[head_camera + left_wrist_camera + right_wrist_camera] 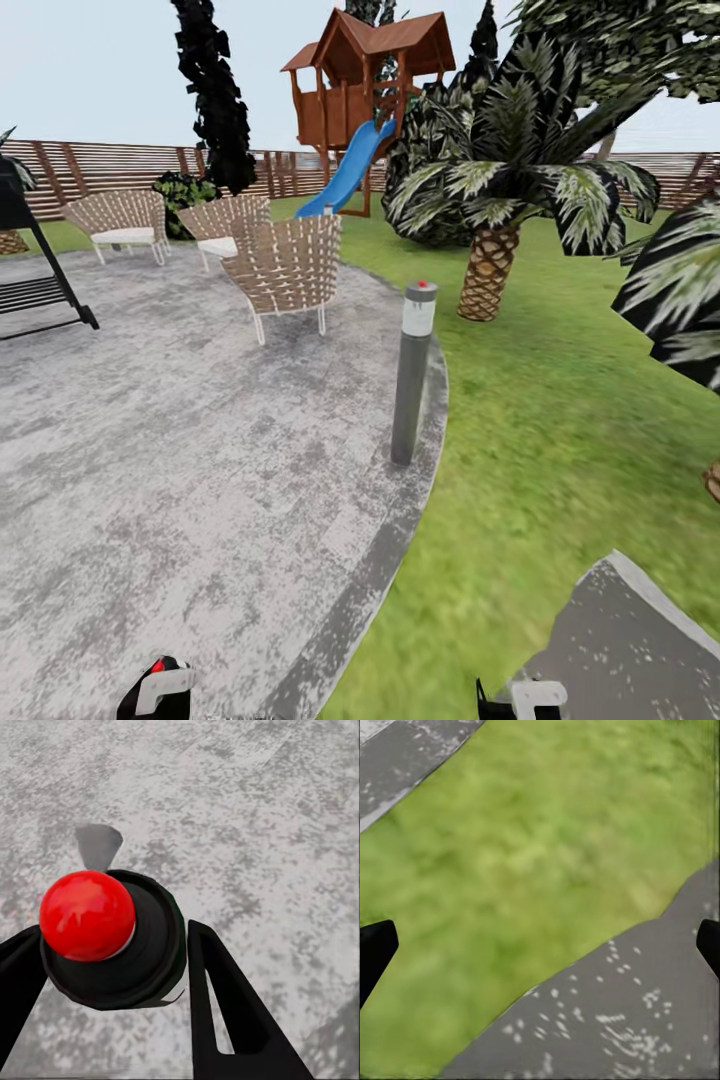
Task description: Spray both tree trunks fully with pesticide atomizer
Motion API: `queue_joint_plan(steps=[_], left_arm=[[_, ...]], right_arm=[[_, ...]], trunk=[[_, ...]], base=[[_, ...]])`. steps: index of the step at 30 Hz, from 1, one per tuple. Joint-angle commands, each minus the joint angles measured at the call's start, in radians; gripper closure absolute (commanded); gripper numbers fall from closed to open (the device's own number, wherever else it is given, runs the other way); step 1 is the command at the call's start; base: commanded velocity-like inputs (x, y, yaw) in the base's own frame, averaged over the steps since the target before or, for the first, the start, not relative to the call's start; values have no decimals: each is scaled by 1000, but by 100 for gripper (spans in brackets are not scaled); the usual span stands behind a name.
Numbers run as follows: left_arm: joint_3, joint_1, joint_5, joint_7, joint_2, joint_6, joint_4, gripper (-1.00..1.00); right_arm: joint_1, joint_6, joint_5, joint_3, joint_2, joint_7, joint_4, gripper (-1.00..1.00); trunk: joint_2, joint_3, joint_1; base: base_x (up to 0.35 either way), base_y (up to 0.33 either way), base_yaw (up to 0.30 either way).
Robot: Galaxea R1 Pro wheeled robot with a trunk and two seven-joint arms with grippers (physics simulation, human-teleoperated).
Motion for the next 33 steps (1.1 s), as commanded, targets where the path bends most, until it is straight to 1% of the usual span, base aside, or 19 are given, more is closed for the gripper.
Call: queue_joint_plan(steps=[1, 33], left_arm=[[3, 0, -3, 0, 0, -4, 0, 100], [3, 1, -2, 0, 0, -6, 0, 100]], right_arm=[[-1, -1, 10, 1, 0, -8, 1, -100], [-1, -1, 10, 1, 0, -9, 1, -100]], trunk=[[0, -1, -1], [0, -1, -1]], base=[[-256, -161, -271], [-267, -170, -273]])
